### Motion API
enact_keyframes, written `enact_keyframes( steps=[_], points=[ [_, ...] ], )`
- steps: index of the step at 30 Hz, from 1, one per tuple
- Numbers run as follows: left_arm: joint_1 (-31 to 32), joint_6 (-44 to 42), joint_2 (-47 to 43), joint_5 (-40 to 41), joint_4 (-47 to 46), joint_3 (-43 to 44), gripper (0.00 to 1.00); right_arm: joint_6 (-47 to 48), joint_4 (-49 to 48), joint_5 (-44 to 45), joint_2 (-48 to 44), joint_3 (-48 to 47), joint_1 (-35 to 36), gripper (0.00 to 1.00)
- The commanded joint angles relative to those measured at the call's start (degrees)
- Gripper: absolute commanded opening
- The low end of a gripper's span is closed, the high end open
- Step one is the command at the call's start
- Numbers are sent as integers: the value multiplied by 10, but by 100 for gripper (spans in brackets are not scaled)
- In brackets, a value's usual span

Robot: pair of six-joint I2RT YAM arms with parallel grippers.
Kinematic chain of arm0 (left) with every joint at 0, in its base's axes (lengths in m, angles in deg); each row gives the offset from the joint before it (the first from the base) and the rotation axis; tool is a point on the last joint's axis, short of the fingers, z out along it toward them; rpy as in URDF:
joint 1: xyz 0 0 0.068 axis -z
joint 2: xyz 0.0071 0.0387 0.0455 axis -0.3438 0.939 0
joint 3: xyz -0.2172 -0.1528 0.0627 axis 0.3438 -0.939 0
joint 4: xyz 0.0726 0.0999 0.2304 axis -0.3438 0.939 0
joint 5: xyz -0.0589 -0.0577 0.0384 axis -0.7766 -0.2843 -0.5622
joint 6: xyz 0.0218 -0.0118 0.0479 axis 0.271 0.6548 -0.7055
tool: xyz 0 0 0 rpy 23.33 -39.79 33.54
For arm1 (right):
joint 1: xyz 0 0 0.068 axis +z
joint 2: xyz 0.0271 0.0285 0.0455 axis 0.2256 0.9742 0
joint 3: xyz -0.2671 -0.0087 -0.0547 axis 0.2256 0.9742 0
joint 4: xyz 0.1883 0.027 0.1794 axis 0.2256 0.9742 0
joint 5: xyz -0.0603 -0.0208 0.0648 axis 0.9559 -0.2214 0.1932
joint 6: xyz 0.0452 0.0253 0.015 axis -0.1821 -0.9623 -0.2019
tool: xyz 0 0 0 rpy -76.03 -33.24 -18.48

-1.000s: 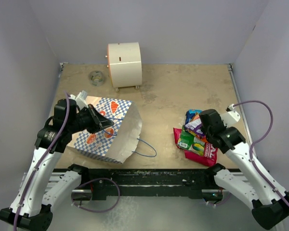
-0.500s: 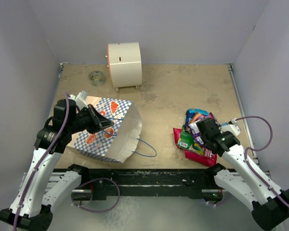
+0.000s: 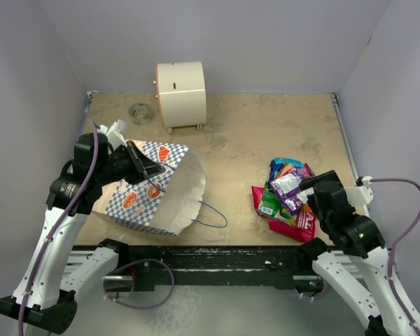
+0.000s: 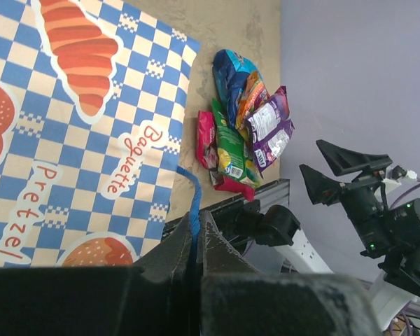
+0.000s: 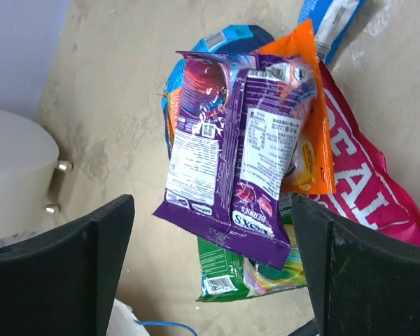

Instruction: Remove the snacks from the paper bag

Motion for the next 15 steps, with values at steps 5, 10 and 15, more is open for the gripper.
enact_keyframes(
  steps=[5, 10, 15],
  points=[
    [1, -72, 44, 3, 5, 89, 0, 215, -74, -13, 19, -41, 1, 98],
    [1, -90, 64, -31, -13, 120, 0, 377, -192, -49, 39, -67, 0, 98],
    [1, -81, 70, -115, -76, 126, 0, 521, -332, -155, 109, -91, 1, 96]
  ],
)
